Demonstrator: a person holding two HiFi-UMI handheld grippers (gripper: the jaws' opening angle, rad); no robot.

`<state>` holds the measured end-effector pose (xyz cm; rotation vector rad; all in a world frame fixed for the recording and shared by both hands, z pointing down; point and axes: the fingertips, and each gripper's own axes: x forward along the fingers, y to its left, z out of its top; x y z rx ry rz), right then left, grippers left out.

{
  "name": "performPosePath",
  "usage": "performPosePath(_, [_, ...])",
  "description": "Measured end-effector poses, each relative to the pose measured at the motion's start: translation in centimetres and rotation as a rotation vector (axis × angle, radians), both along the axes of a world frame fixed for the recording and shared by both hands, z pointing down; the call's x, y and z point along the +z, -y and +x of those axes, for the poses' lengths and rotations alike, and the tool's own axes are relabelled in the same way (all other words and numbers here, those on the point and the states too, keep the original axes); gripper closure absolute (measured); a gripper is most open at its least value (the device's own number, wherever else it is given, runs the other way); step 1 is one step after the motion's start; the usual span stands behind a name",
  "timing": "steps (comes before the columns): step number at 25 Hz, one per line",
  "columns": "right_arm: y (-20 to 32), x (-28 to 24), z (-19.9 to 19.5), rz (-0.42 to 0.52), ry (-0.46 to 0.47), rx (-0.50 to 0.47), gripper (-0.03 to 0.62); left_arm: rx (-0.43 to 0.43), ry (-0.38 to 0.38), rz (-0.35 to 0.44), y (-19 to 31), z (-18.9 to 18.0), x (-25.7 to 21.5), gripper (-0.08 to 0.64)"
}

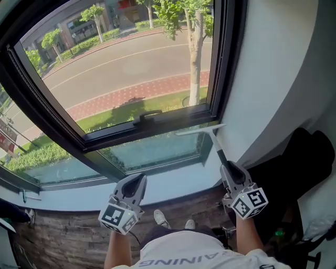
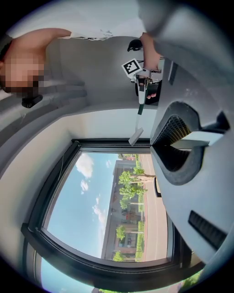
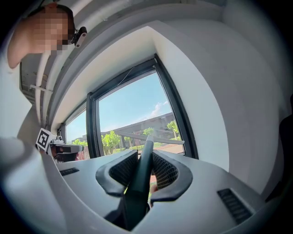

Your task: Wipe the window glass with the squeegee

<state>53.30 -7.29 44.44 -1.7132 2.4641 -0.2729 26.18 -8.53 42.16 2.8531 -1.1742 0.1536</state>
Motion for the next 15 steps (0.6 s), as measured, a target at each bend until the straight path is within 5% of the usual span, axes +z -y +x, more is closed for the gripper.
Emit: performPosePath(15, [10.1, -4.9, -7.6, 0.103, -0.045, 0.134, 0.494, 0.090, -0.017, 0.073, 11.3, -8.9, -2.1, 0.546])
